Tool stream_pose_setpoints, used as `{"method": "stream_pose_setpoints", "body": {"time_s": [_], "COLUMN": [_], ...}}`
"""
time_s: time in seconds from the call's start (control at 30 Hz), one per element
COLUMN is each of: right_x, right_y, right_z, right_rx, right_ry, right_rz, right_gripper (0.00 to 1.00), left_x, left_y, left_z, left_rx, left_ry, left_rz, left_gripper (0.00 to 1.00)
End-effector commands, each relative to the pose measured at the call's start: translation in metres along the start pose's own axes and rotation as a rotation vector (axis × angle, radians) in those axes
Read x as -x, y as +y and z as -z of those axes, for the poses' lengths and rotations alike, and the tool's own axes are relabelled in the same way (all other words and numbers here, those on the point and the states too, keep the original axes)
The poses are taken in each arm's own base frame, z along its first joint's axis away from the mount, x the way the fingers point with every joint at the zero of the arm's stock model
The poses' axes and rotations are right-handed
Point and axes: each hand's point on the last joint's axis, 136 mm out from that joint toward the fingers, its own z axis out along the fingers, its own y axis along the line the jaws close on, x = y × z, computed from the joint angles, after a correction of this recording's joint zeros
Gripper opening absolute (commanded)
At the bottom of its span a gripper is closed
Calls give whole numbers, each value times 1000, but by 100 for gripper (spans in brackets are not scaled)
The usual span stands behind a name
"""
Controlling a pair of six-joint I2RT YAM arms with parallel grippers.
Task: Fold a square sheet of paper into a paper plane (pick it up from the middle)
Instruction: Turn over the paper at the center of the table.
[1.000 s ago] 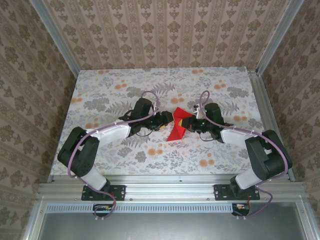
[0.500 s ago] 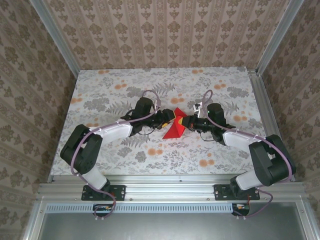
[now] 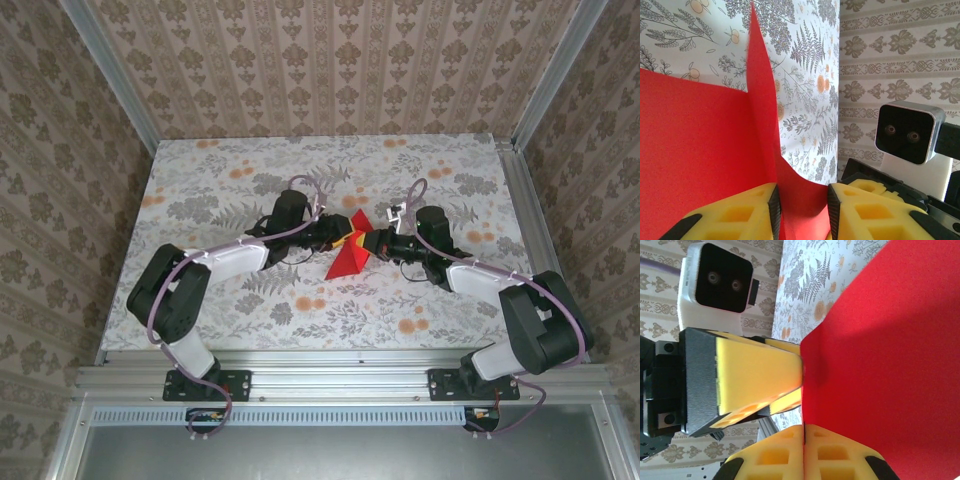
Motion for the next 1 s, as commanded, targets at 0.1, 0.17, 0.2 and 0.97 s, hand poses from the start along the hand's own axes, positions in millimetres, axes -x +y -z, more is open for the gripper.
{"method": "stream_pose_setpoints", "body": {"time_s": [0.1, 0.17, 0.2, 0.97], "right_x": [-3, -2, -2, 0], "right_y": [14, 14, 14, 10], "right_z": [5, 6, 6, 10], "right_rx": [52, 51, 52, 55], "right_ry": [3, -2, -2, -25], "right_rz": [23, 21, 22, 2], "right_gripper": [2, 2, 2, 1], "left_x": [-2, -3, -4, -6], "left_y": [-14, -12, -12, -31], "left_z": [-4, -4, -4, 0], "left_rx": [-33, -28, -27, -68], "left_ry": [36, 37, 40, 82], "left_rz": [-16, -18, -19, -51], "left_gripper": [37, 40, 41, 30]}}
